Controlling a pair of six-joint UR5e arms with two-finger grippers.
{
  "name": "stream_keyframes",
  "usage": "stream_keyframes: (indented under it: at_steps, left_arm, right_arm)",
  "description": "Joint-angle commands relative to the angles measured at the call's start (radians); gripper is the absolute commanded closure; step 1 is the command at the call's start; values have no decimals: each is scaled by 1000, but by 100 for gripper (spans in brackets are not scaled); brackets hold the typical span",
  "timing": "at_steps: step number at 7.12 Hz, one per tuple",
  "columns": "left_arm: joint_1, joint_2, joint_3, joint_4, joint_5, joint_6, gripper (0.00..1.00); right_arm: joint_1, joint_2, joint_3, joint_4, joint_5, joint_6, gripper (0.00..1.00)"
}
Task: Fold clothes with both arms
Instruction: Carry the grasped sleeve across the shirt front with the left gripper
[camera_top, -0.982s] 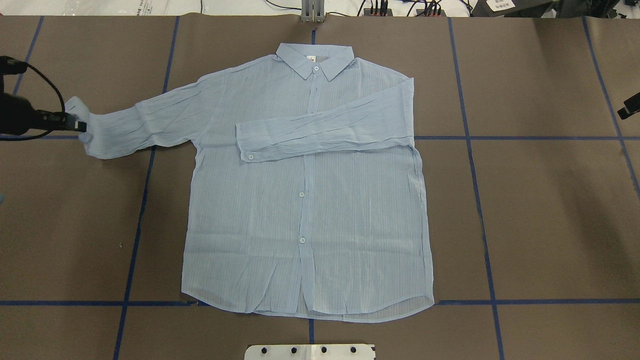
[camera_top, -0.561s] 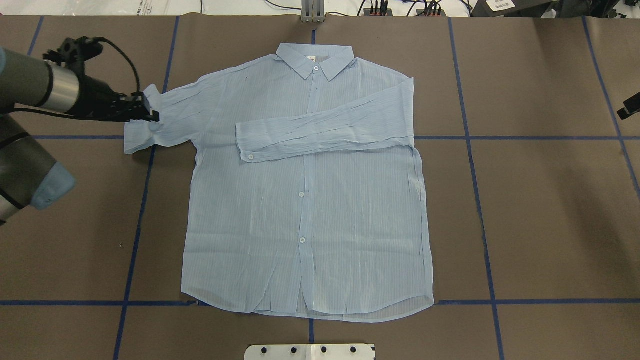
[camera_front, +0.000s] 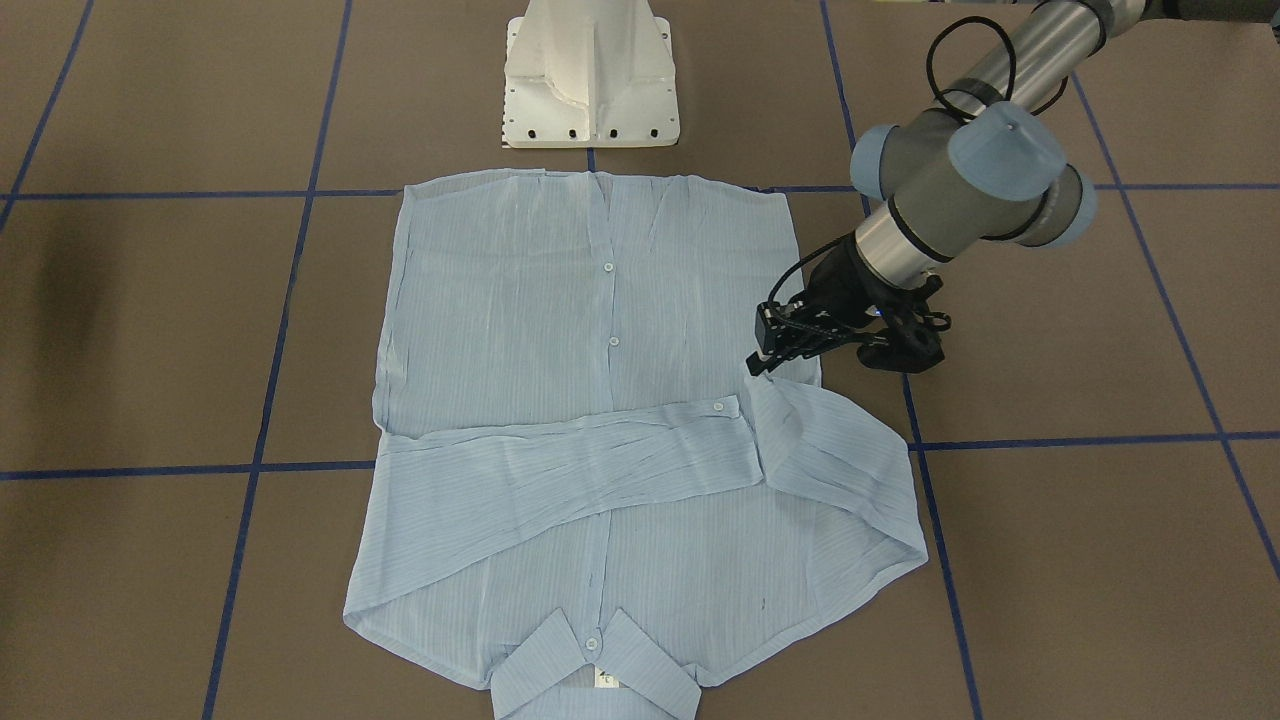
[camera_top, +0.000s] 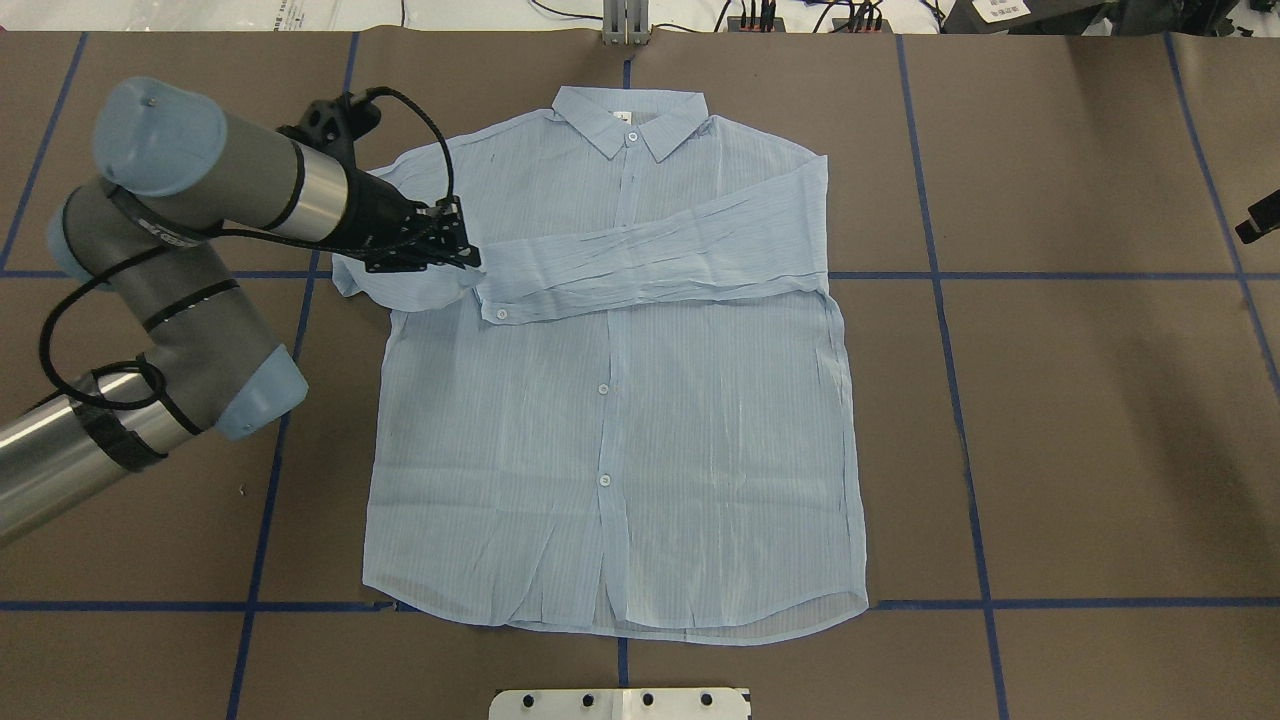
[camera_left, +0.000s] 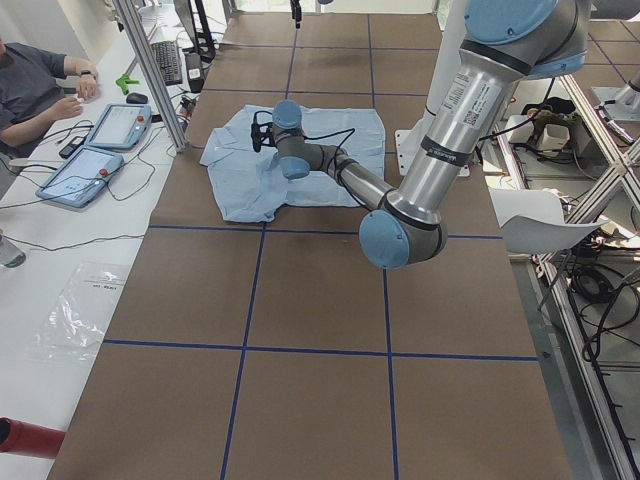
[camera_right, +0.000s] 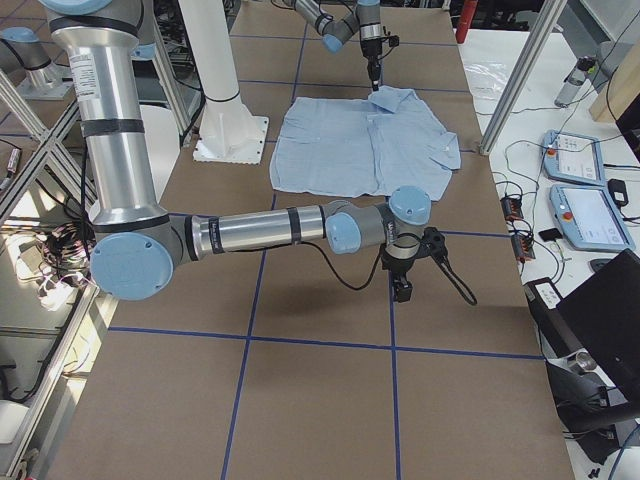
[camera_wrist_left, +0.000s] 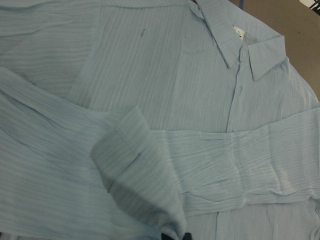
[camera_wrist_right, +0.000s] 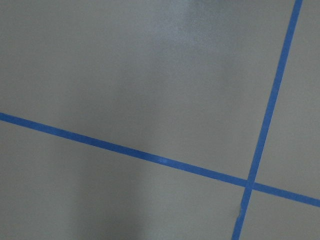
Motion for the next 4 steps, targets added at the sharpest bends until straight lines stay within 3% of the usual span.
stream_keyframes:
  at_steps: [1, 2, 4]
  left_arm:
    - [88, -89, 26, 2, 69, -132, 100]
    - [127, -132, 58, 2, 122, -163, 100]
    - [150, -215, 154, 0, 139, -185, 100]
  right_arm:
    - [1, -1, 0, 0, 2, 0, 0]
    - [0, -1, -3, 0, 2, 0, 0]
    - [1, -2, -2, 0, 3, 0, 0]
